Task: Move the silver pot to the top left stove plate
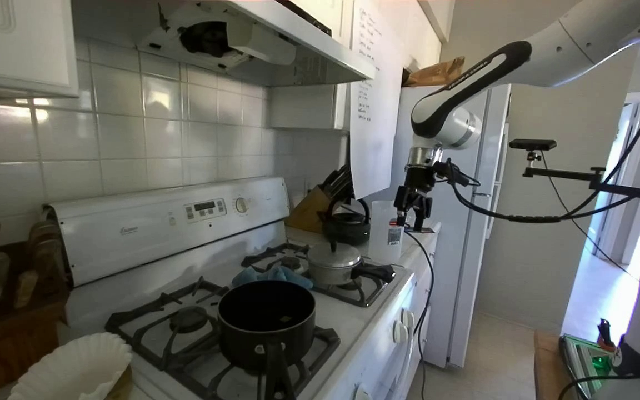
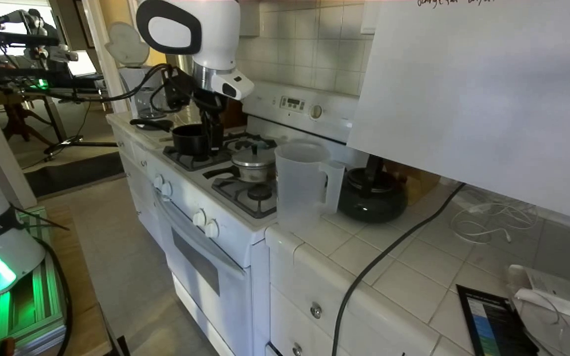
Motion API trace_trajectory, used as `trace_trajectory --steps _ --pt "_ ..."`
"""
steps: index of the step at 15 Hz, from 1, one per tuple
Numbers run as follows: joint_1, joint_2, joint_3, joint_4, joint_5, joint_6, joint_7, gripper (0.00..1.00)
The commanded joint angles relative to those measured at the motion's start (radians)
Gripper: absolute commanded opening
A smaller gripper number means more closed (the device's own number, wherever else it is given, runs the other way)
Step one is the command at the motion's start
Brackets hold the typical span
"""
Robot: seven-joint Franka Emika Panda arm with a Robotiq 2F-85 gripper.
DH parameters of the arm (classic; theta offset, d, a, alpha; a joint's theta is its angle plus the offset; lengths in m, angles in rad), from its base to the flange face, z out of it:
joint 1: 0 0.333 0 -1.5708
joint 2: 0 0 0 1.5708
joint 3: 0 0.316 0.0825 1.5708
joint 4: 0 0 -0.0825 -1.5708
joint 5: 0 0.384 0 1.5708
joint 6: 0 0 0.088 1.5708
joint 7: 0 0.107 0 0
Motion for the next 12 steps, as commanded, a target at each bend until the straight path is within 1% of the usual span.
trace_trajectory --steps 1,3,8,12 --pt "-0.041 0.177 0.014 0.132 0.096 -0.051 -0.064 1.00" --pt "-0.055 0.262 0.040 0.195 0.125 -0.088 -0.071 1.00" --pt "-0.071 0.387 0.108 0.268 0.062 -0.143 -0.053 1.00" --pt "-0.053 0.401 0.143 0.231 0.047 -0.006 -0.043 1.00"
